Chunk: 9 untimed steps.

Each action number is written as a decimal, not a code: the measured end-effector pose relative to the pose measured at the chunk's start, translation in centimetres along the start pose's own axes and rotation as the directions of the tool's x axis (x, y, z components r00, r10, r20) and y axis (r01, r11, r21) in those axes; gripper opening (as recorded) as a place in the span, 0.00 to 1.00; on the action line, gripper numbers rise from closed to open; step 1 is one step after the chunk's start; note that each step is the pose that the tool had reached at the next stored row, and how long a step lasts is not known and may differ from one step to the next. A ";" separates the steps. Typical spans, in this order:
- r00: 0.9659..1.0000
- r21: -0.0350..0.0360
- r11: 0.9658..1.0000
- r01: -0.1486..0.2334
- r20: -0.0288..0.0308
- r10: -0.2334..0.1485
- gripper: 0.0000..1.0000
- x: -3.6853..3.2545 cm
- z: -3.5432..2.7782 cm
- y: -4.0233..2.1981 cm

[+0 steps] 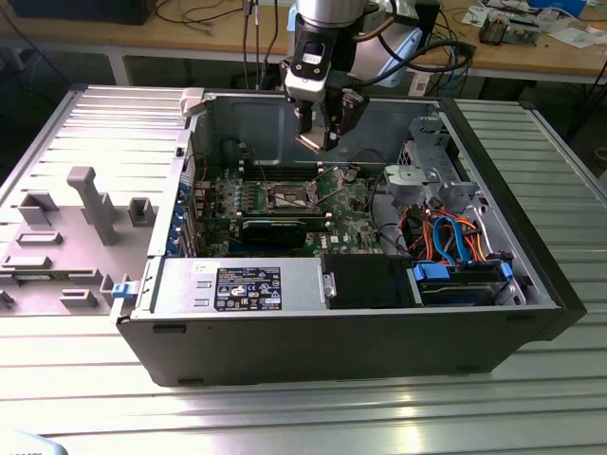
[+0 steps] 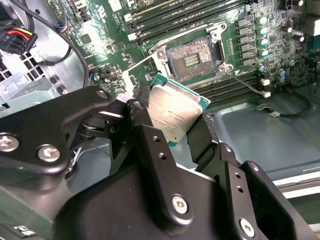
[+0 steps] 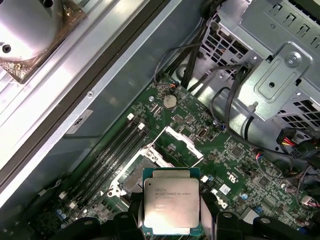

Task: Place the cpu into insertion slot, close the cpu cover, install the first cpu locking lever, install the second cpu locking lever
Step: 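Place the cpu into insertion slot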

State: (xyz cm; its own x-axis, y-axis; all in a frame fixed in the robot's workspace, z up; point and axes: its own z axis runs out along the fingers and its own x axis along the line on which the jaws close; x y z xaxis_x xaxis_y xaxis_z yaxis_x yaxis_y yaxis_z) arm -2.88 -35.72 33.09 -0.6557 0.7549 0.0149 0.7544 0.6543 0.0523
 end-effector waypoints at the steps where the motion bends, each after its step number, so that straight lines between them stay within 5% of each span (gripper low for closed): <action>1: 1.000 0.000 1.000 -0.004 0.000 0.004 0.54 0.00 0.00 0.00; 9: 0.999 -0.001 0.999 -0.044 0.002 0.044 0.54 0.00 0.01 0.00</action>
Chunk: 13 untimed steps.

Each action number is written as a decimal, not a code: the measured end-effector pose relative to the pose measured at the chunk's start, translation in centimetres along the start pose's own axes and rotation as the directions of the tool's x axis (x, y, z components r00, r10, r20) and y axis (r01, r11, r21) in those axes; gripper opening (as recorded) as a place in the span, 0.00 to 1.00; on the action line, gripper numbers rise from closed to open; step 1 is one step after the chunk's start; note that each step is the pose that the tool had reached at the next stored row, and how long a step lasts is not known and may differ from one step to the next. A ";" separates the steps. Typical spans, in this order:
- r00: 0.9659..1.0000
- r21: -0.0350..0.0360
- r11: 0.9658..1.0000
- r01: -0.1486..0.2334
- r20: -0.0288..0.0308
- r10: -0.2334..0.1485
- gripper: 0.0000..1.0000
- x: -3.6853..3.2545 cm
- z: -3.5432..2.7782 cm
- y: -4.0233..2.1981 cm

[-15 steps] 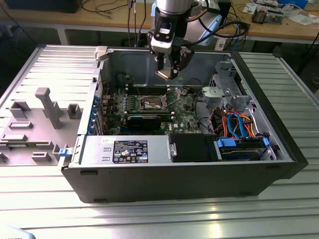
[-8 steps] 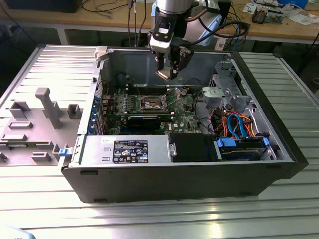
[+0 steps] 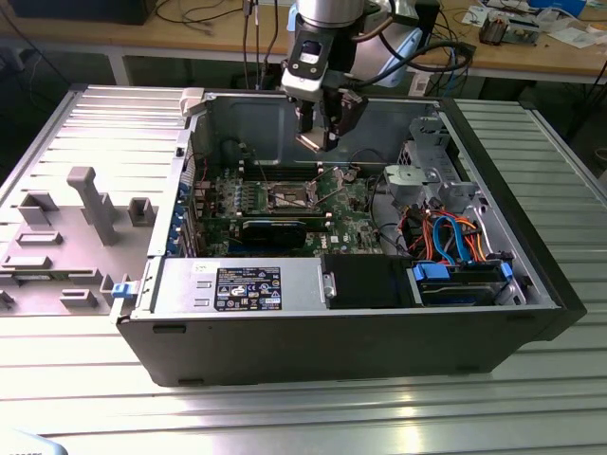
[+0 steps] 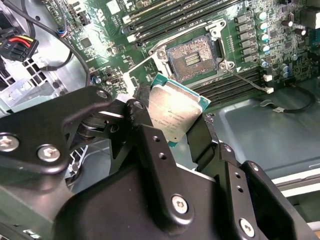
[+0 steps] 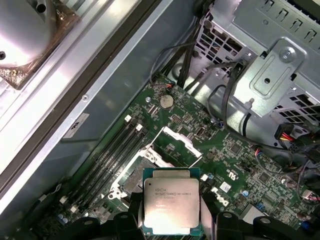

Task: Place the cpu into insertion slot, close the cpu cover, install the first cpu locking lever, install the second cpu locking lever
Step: 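Place the cpu into insertion slot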

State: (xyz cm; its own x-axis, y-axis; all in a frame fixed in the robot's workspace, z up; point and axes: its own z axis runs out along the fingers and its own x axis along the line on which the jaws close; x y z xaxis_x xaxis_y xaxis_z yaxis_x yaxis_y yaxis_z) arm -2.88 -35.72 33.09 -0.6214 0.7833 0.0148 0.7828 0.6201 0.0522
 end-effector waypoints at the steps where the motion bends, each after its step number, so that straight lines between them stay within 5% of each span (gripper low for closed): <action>1: 1.000 0.000 1.000 -0.004 0.000 0.004 0.54 0.00 0.00 0.00; 13: 0.998 -0.001 0.998 -0.055 0.003 0.055 0.54 0.00 0.01 0.00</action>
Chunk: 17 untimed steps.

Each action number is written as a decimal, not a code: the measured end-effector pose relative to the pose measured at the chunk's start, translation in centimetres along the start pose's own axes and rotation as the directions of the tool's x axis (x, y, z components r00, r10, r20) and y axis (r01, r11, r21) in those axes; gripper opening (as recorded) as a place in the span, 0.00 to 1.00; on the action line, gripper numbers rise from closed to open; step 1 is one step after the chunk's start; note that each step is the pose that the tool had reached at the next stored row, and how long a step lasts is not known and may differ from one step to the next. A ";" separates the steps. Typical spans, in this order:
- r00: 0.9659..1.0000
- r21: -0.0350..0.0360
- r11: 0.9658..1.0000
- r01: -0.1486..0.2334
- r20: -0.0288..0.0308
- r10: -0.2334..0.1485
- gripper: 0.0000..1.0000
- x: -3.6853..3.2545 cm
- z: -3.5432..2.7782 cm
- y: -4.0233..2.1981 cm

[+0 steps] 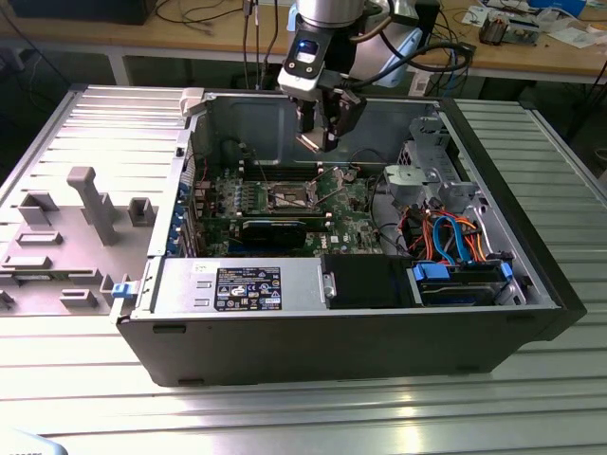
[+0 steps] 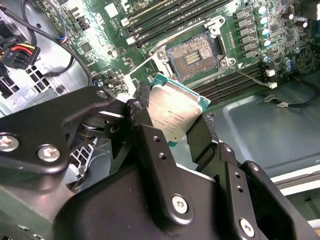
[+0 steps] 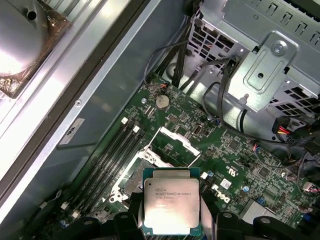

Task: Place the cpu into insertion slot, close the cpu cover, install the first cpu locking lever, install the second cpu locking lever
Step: 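Place the cpu into insertion slot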

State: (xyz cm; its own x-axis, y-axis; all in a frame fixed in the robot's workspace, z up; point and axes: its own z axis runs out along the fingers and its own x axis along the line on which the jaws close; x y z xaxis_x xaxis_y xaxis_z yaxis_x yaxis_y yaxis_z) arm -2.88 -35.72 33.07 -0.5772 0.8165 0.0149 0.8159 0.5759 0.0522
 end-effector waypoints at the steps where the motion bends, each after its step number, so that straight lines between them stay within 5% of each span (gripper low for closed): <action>1: 1.000 0.000 1.000 -0.003 0.000 0.003 0.54 0.00 0.00 0.00; 17: 0.995 -0.002 0.995 -0.103 0.005 0.103 0.54 0.00 0.01 0.00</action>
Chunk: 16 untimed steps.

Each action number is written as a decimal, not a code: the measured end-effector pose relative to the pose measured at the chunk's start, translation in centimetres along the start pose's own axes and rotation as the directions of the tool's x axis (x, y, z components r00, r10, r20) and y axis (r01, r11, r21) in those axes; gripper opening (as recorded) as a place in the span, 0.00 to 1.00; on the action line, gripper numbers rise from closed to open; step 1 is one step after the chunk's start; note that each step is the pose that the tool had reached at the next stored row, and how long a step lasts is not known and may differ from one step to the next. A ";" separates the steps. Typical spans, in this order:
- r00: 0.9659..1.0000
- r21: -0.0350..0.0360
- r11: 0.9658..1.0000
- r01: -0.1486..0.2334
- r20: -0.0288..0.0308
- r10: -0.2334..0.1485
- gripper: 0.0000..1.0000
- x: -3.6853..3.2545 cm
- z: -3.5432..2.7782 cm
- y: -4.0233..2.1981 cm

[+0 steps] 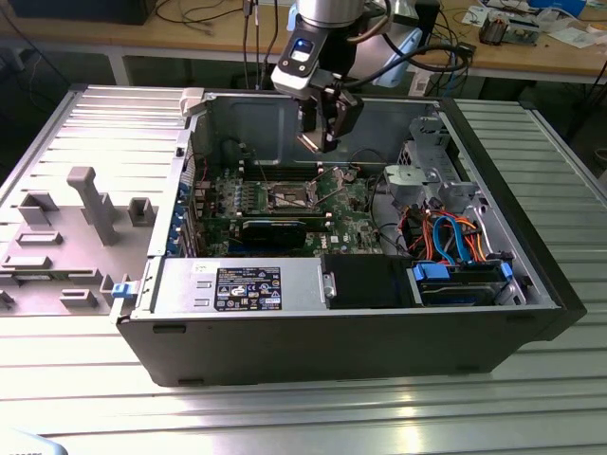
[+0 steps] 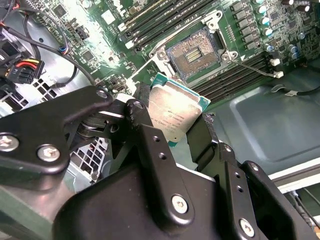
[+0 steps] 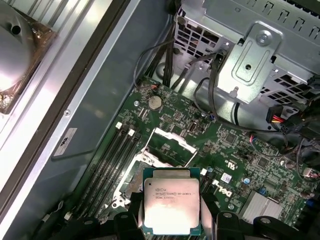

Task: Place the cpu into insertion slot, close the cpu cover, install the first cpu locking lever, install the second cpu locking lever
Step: 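Place the cpu into insertion slot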

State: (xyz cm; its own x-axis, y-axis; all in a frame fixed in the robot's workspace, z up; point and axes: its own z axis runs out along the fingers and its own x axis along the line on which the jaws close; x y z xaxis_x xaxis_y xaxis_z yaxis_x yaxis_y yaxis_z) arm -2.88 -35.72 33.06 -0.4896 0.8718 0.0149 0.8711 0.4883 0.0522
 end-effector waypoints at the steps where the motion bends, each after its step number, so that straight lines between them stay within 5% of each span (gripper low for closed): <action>1: 1.000 0.000 1.000 -0.007 0.000 0.007 0.54 0.00 0.00 0.00; 16: 0.995 -0.002 0.995 -0.103 0.005 0.103 0.54 0.00 0.00 0.00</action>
State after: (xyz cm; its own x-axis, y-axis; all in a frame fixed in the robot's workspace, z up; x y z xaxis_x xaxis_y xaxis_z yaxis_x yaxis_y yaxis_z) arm -2.88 -35.72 33.06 -0.3974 0.9175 0.0149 0.9167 0.3962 0.0522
